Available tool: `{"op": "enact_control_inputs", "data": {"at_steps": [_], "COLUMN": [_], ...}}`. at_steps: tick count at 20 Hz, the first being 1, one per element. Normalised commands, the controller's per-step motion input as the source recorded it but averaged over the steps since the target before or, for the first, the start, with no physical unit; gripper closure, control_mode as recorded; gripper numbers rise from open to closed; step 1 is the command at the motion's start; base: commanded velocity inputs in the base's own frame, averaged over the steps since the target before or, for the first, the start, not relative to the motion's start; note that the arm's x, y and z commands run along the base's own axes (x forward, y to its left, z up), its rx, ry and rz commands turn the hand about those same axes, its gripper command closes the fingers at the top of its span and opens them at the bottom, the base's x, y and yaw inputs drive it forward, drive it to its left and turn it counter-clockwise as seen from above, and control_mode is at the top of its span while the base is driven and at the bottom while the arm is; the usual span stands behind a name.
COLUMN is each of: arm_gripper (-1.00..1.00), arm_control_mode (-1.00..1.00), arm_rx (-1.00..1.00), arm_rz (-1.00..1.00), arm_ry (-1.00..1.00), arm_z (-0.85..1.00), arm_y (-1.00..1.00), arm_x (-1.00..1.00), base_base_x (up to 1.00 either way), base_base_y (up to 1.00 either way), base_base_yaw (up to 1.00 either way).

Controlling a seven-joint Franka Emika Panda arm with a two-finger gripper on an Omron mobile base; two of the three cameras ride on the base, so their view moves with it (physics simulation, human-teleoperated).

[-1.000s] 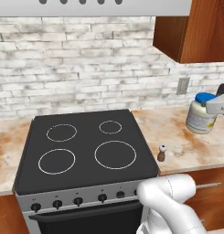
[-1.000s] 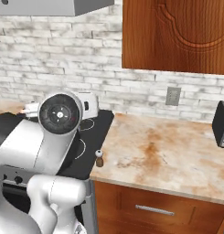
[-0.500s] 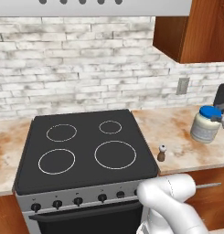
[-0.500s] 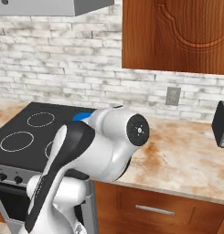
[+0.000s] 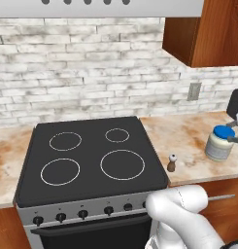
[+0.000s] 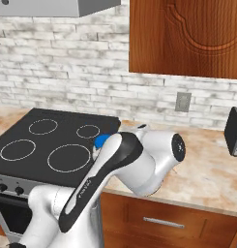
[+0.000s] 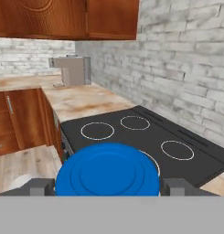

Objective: Take 2 condiments from the cabinet and move them on the counter near the stove.Make sure the condiments are lined up with each other, next to each other.

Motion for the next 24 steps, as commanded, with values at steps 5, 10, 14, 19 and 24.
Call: {"op": "enact_control_inputs", "data": {"at_steps": [5, 10, 14, 19, 24], "arm_gripper": [1.0, 1.0, 1.0, 1.0, 1.0], "arm_control_mode": [-1.0, -1.0, -1.0, -1.0, -1.0], "arm_rx": [-0.07, -0.03, 0.0, 0.0, 0.0], "arm_rz": [0.03, 0.09, 0.1, 0.08, 0.05], "arm_ry": [0.0, 0.0, 0.0, 0.0, 0.0], "arm_z": [-0.44, -0.41, -0.32, -0.28, -0.29], "arm_y": [-0.21, -0.01, 0.0, 0.0, 0.0], "arm_x": [0.13, 0.22, 0.33, 0.39, 0.26], "base_base_x": [0.0, 0.0, 0.0, 0.0, 0.0], "base_base_y": [0.0, 0.0, 0.0, 0.0, 0.0], "base_base_yaw": [0.0, 0.0, 0.0, 0.0, 0.0]}}
